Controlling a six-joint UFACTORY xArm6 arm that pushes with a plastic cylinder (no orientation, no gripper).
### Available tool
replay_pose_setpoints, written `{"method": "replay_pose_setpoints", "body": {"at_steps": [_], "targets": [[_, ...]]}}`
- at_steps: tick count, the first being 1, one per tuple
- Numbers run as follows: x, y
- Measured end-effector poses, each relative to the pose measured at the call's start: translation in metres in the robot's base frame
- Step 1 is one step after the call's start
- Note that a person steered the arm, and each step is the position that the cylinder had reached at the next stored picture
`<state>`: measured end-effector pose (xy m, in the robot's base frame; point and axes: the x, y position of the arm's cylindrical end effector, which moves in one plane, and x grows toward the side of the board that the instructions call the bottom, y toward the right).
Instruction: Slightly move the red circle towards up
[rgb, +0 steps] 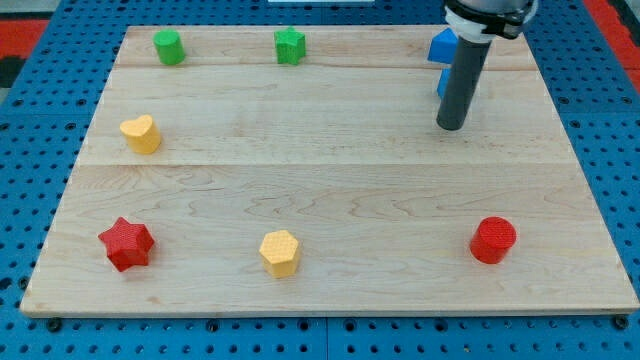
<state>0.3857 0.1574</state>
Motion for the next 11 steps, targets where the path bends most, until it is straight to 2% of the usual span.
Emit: {"method": "replay_pose_setpoints", "body": {"at_steps": [2, 3, 4, 5, 6, 7, 8, 9, 10, 11], "targets": [[-0.041, -0.009], [0.012, 0.016], [0.097, 0.08], [0.189, 0.099], [0.217, 0.059], [0.215, -0.039], [0.197, -0.009], [0.206, 0.016], [0.188, 0.034], [0.142, 0.058]]}}
